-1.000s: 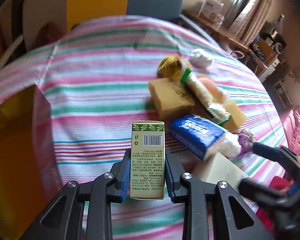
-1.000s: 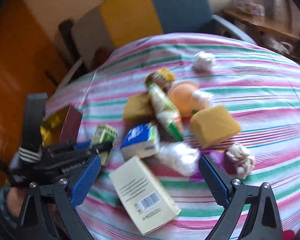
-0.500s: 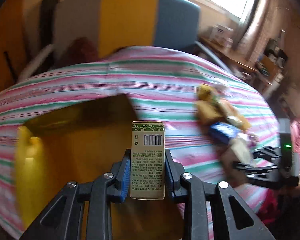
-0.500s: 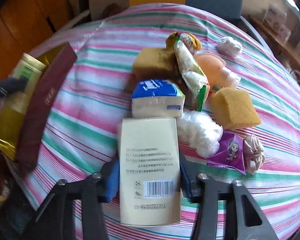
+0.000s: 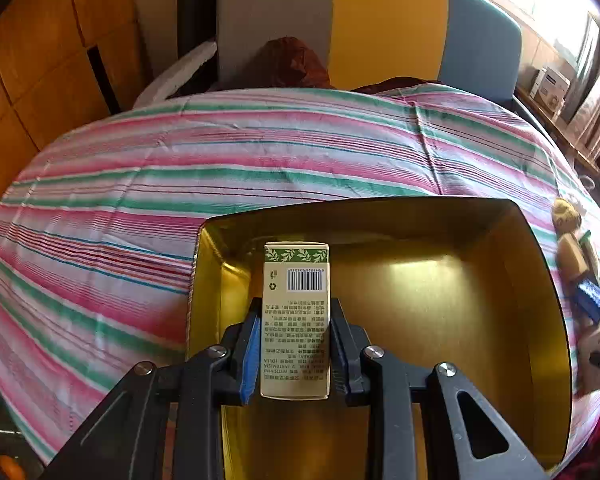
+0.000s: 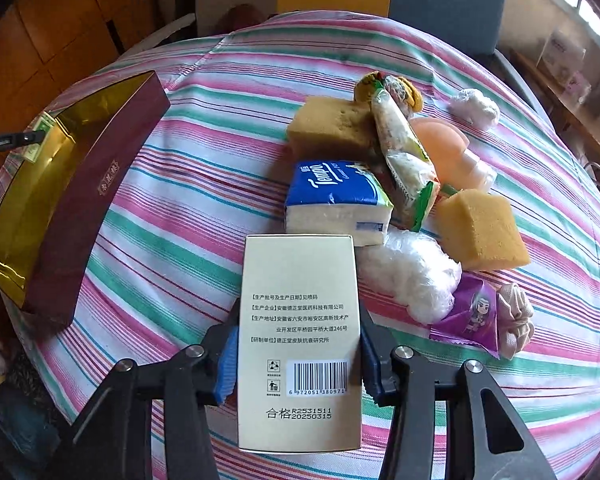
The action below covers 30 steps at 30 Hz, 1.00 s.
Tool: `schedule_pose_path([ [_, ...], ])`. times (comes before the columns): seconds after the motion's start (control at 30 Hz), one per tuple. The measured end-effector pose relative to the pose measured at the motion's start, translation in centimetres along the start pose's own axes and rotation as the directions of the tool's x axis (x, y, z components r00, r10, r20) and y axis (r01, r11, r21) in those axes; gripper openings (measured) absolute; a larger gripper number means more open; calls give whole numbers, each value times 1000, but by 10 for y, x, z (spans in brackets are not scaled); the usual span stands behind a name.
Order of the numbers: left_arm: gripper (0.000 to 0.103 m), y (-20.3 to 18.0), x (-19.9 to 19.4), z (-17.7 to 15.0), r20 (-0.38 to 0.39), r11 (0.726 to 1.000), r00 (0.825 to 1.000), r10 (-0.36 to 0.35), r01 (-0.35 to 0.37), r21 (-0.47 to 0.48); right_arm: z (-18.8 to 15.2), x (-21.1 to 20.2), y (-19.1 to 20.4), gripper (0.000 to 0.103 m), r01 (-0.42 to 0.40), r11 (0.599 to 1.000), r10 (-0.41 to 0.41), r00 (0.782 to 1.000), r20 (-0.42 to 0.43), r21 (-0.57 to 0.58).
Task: Organize objects
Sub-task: 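Grasp small green-white box with left gripper while right gripper grasps white barcode box, then lower the small green-white box into the gold tray and open left gripper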
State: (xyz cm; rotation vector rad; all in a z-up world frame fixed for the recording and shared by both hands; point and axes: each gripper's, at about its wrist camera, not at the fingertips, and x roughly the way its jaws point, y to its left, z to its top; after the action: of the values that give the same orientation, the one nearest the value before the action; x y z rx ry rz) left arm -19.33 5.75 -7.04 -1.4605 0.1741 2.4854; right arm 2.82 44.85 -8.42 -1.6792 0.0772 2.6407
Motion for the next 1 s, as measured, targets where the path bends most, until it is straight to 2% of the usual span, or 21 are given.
schedule_pose_path([
  [0.2,31,6,25,9,-6,996,996,90,-90,-12,0,6,4,50,8,1000,-8,1000,-7,-9],
  [0.27,42,9,25,10,-1,995,995,98,-98,-28,0,6,4,50,6,1000,-6,1000,-7,-7],
  [0.43,44,12,8,5,22,995,995,98,-97,-37,1,6,3,50,2,1000,-2,1000,-5,-6],
  [0.57,44,5,-30,-15,88,987,983,162,-162,-15,2,5,4,50,-2,1000,2,1000,-5,-13],
  [0.63,44,-1,-55,-30,132,987,979,158,-156,-23,2,5,6,50,-2,1000,2,1000,-6,-16],
  [0.77,44,-25,-114,-65,260,984,950,173,-177,-10,3,5,8,50,-4,1000,4,1000,-5,-21],
  [0.87,44,-37,-142,-84,316,985,934,167,-174,-6,3,5,10,50,-3,1000,3,1000,-2,-21],
  [1.0,45,-42,-164,-98,348,985,923,164,-170,-15,4,4,14,50,10,1000,-10,1000,0,-10],
])
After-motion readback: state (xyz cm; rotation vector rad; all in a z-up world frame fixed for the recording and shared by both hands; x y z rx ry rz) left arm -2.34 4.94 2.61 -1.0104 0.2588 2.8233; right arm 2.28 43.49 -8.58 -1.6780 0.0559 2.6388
